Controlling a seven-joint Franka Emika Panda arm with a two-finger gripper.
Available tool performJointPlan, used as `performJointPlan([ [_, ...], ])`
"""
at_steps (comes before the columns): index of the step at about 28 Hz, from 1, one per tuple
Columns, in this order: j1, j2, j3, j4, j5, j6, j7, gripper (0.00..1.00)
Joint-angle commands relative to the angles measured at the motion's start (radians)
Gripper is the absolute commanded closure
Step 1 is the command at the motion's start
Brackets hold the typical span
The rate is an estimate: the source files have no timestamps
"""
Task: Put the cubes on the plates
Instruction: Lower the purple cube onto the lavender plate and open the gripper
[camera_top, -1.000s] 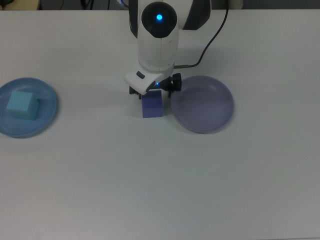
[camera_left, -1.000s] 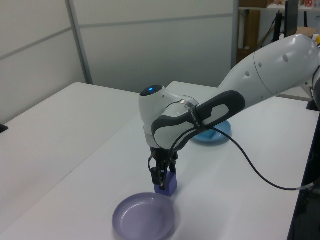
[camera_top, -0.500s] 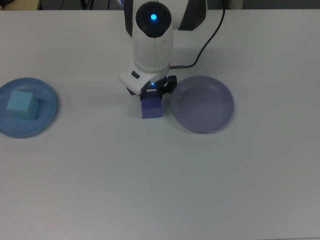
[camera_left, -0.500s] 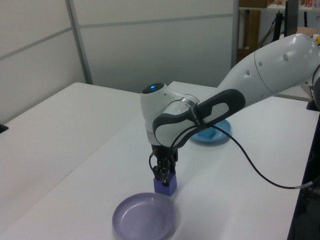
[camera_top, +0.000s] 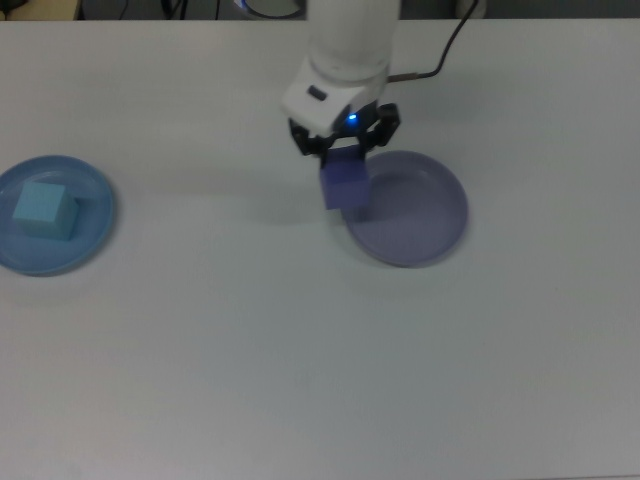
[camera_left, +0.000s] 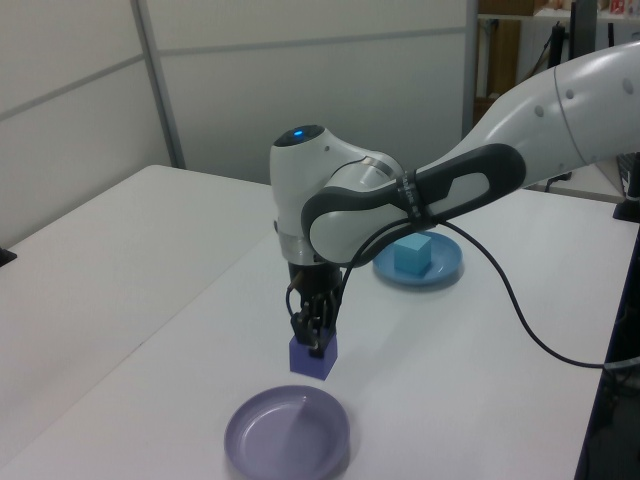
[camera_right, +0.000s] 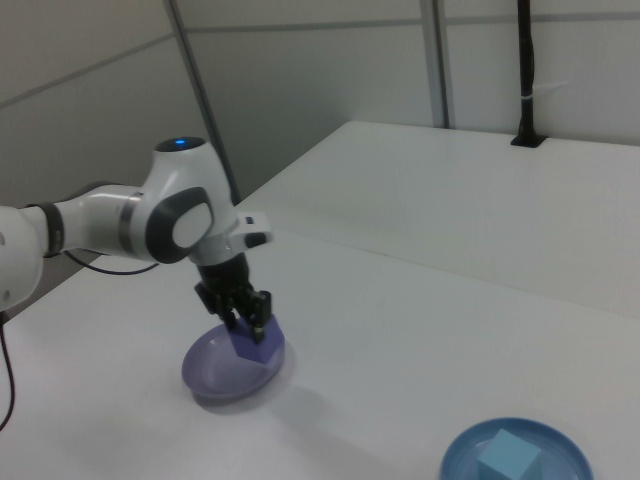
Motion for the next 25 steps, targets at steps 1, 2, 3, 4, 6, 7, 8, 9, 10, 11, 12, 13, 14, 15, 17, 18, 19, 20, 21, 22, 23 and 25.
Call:
performJointPlan([
  [1,0.004,0.013,0.045,0.001,-0.017,-0.011,0.041,0.54],
  [2,0.006,0.022,0.060,0.001,-0.018,-0.008,0.041,0.54],
  [3,0.006,0.030,0.071,0.001,-0.018,-0.005,0.044,0.54],
  [4,0.006,0.038,0.080,0.001,-0.022,0.003,0.052,0.54],
  [6,0.007,0.056,0.097,0.002,-0.037,0.026,0.077,0.53],
  [7,0.007,0.079,0.112,0.002,-0.070,0.058,0.116,0.53],
  [8,0.007,0.090,0.118,0.002,-0.089,0.069,0.139,0.53],
  [9,0.007,0.099,0.124,0.002,-0.110,0.080,0.162,0.52],
  [10,0.009,0.108,0.132,0.002,-0.130,0.086,0.182,0.49],
  [11,0.010,0.118,0.140,0.002,-0.150,0.090,0.198,0.44],
  [12,0.012,0.125,0.149,0.002,-0.178,0.094,0.216,0.26],
  [13,0.012,0.125,0.150,0.002,-0.186,0.094,0.216,0.13],
  [14,0.012,0.125,0.150,0.001,-0.187,0.094,0.218,0.00],
  [15,0.012,0.124,0.150,0.001,-0.189,0.092,0.216,0.00],
  [17,0.012,0.115,0.150,0.002,-0.190,0.091,0.201,0.00],
  [18,0.012,0.110,0.150,0.002,-0.190,0.090,0.195,0.00],
  [19,0.012,0.104,0.150,0.002,-0.190,0.089,0.190,0.00],
  [20,0.010,0.098,0.150,0.002,-0.189,0.086,0.186,0.00],
  [21,0.010,0.087,0.150,0.001,-0.190,0.084,0.183,0.00],
  [22,0.006,0.066,0.150,0.001,-0.187,0.078,0.173,0.00],
  [23,0.004,0.053,0.150,0.002,-0.184,0.075,0.167,0.00],
  [25,0.000,0.026,0.149,0.002,-0.181,0.051,0.155,0.00],
])
